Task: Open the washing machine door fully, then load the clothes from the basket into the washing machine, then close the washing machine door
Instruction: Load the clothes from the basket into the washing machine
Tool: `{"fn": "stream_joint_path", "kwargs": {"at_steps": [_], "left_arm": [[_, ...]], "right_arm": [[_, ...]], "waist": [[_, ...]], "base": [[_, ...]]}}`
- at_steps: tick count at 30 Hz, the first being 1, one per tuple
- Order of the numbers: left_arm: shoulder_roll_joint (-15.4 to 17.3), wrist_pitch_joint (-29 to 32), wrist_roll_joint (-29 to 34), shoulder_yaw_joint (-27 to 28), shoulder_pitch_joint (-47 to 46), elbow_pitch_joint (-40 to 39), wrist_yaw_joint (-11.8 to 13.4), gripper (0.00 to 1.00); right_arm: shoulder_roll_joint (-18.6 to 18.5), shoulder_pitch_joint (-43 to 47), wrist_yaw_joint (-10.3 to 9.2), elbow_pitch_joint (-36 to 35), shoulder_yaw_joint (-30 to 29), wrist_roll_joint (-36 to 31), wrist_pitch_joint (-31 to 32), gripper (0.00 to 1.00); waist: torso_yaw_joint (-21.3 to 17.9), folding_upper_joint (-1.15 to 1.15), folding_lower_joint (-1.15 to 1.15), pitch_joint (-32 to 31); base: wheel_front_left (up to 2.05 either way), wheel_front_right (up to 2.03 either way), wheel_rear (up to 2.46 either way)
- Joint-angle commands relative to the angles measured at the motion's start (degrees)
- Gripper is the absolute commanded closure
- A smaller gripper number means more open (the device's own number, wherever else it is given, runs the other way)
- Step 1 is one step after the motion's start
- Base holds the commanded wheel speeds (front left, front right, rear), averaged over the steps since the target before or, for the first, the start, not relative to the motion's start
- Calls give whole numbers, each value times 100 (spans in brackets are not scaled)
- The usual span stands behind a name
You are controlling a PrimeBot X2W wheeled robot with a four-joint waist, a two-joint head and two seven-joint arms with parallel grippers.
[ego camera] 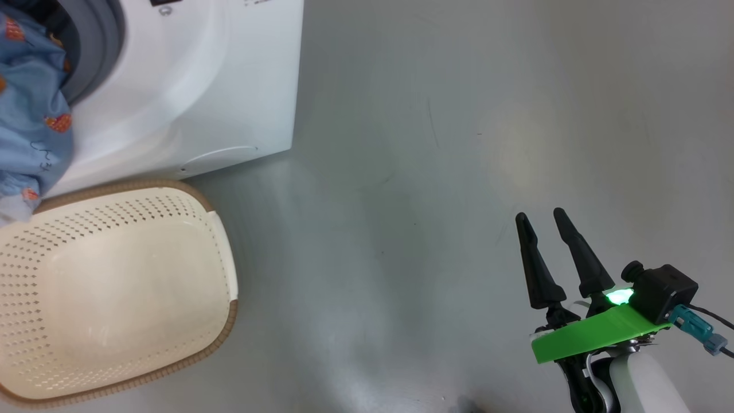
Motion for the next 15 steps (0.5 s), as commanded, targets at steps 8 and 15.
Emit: {"fn": "stream_joint_path", "kwargs": {"at_steps": [8,15], "left_arm": [[173,-30,-278,-133,200,210,-8,0],[8,-30,-534,-262,580,-17,-8,0]], "right_arm": [[-106,-16,9,-97,117,-20,-27,0],[-229,-83,9,-101,104,-47,-27,0]], "waist": [[187,0,0,-143],[432,0,0,-281]], "base": [[0,0,0],[0,0,0]]}}
